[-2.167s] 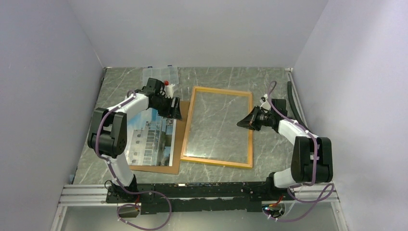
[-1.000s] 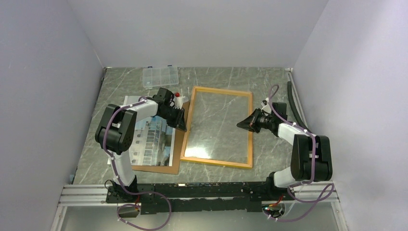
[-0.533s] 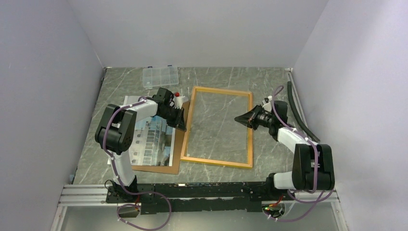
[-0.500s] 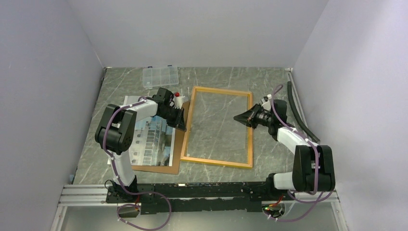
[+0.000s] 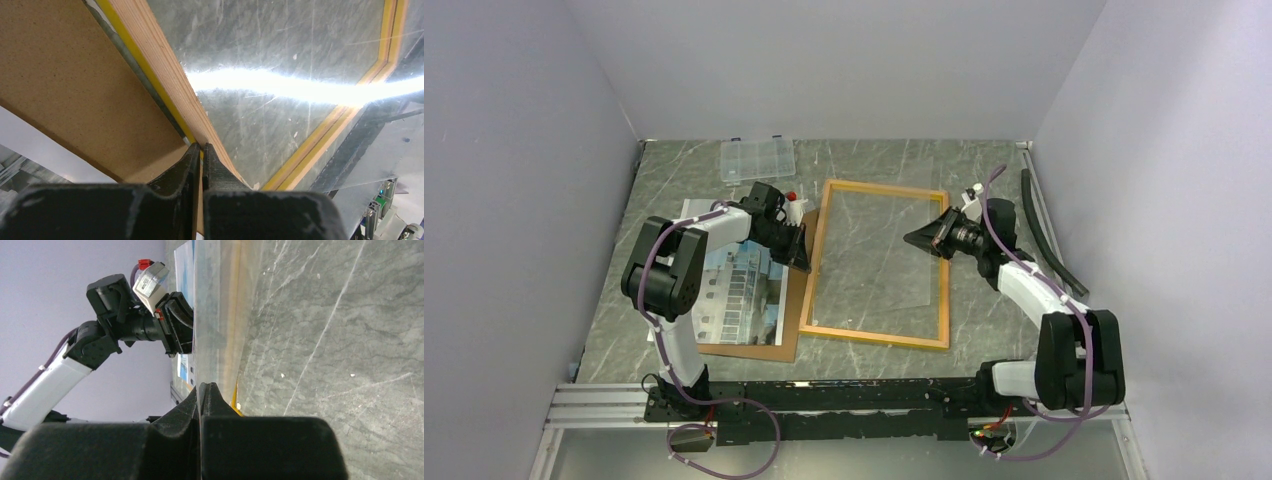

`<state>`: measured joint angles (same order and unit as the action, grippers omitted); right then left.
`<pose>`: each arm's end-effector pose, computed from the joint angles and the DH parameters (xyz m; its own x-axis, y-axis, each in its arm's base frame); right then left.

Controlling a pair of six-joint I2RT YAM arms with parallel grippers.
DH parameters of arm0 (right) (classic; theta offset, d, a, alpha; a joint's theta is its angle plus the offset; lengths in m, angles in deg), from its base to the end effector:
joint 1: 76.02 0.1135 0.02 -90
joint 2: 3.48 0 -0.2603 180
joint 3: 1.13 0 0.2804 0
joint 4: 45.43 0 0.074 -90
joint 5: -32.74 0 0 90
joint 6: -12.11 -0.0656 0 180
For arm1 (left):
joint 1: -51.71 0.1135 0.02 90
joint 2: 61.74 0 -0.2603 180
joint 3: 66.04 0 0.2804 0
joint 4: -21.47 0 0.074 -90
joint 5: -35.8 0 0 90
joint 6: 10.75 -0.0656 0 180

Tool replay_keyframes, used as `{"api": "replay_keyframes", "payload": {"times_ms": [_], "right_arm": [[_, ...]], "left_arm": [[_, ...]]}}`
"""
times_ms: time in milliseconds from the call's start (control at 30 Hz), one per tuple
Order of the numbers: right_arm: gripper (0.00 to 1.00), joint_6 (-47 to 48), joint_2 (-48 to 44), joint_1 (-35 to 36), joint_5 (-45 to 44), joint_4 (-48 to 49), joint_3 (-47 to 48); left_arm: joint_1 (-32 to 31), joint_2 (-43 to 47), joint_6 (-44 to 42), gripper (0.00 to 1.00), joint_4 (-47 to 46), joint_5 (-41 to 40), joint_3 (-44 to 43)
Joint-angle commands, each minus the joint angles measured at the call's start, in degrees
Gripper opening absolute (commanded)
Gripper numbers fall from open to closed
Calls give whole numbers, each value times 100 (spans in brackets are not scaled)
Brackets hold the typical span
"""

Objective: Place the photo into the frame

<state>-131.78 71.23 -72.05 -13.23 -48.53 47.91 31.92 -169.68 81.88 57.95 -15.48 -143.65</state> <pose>0.3064 0.0670 0.1848 -0.8142 0.5257 -0.2463 0.0004 0.4248 0.9053 0.3545 -0.1712 0.1045 -0.8868 0.2810 -0.3670 0.4557 0.6643 -0.5924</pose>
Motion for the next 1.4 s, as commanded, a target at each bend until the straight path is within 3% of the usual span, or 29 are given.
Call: {"api": "replay_keyframes", "payload": {"times_ms": [0, 100, 233, 367, 633, 800, 1100, 1200, 1367], "right_arm": [[0, 437, -185, 219, -68, -7, -47], [2, 763, -177, 223, -220, -453, 56], [26, 1171, -189, 219, -609, -1046, 147], [37, 1377, -74, 224, -773, -1244, 186], [52, 1822, 76, 223, -1265, -1733, 425], [74, 2161, 114, 219, -1593, -2136, 655], [82, 2438, 338, 220, -2211, -2532, 818], [97, 2539, 408, 227, -2439, -2700, 887], [100, 2567, 462, 228, -2540, -2671, 844]], "left_arm": [[-139, -98, -38, 7, -58, 1, 127], [-129, -90, -22, 6, -57, -43, 128], [-130, -76, -30, 6, -22, -88, 94], [-126, -56, -27, 6, -17, -104, 99], [-130, -37, -36, 6, -8, -141, 110], [-128, -49, -40, 5, -12, -146, 103], [-125, -17, -52, 5, 22, -207, 83], [-122, -22, -66, 5, 48, -215, 77], [-121, -22, -52, 5, 40, -216, 75]]}}
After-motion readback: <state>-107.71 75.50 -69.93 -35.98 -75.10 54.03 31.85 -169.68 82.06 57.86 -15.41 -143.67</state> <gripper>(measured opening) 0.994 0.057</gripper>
